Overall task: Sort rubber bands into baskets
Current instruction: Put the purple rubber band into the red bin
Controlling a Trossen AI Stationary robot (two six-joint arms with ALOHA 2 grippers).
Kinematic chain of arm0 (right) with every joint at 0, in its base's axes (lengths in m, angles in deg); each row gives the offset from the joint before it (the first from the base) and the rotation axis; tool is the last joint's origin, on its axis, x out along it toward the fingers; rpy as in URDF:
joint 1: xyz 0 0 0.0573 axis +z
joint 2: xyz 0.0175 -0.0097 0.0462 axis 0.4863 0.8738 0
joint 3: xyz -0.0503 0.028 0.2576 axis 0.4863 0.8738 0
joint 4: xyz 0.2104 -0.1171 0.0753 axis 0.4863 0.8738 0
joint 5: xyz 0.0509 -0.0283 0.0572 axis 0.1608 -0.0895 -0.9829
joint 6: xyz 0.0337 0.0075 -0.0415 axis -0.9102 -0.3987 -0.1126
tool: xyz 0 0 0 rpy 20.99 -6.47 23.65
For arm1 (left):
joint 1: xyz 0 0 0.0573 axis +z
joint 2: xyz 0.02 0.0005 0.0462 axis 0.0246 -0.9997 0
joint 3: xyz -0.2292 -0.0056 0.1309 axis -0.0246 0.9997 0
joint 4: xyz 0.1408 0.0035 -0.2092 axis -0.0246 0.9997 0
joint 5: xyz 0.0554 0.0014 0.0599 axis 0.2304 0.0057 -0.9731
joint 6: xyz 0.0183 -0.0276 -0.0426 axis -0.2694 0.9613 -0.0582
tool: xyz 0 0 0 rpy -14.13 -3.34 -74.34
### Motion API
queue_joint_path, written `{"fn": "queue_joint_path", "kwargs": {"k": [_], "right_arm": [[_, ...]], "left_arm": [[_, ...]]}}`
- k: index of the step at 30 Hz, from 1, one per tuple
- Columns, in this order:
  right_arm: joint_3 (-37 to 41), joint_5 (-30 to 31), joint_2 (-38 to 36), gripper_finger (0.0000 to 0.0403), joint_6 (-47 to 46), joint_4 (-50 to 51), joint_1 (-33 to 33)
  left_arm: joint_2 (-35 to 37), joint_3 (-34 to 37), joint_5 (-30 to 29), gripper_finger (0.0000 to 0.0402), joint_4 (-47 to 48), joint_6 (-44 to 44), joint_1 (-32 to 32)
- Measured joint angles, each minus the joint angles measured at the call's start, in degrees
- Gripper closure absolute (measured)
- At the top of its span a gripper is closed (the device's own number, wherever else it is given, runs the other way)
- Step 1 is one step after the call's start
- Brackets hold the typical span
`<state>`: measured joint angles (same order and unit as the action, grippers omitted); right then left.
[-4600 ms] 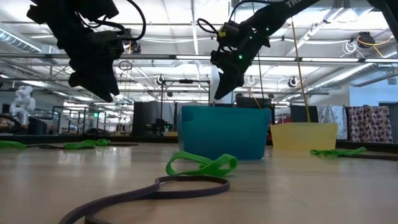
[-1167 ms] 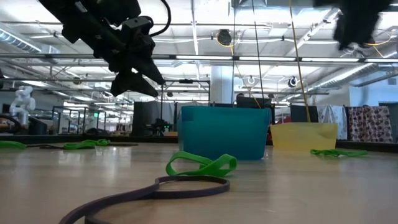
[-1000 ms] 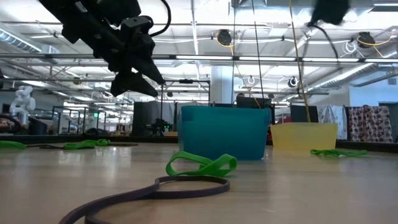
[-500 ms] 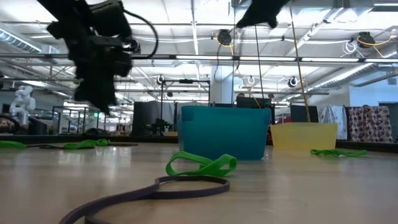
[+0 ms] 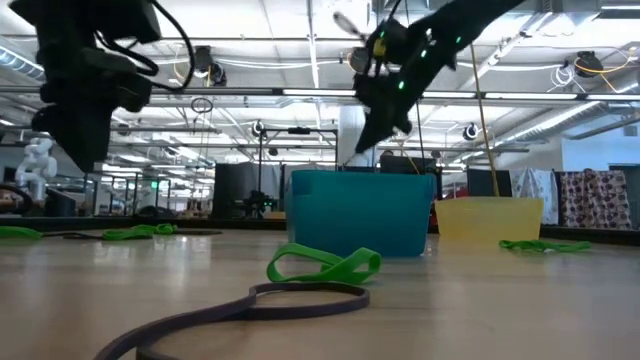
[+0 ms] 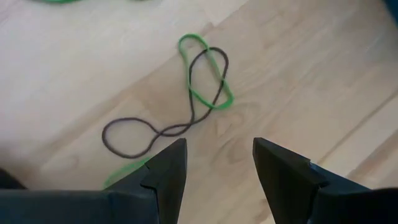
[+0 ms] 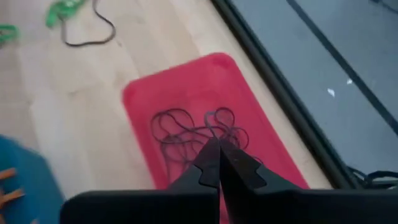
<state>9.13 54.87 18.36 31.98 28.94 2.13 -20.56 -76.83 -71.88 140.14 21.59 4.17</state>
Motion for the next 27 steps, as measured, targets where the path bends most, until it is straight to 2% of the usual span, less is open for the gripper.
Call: {"fn": "queue_joint_path", "kwargs": {"k": [6,12,23,27], "right_arm": [[0.0,0.0,5.5,0.0403,-3.7,-2.1,-0.7],[0.0,0.0,6.3,0.0393,-6.1,-2.1,-0.5],[0.0,0.0,3.3,0.0311,-11.0,-4.6,-0.5],[-0.1,-6.0,1.8,0.0288,-16.2,-8.6,0.4]], "left_arm": [[2.5,0.0,-1.9,0.021,-0.6,4.2,-2.4],[2.4,0.0,-3.9,0.021,-1.3,5.7,-4.0],[2.4,0.0,-6.3,0.021,-1.2,6.4,-6.2],[2.4,0.0,-7.0,0.021,-1.0,6.0,-7.4]]}}
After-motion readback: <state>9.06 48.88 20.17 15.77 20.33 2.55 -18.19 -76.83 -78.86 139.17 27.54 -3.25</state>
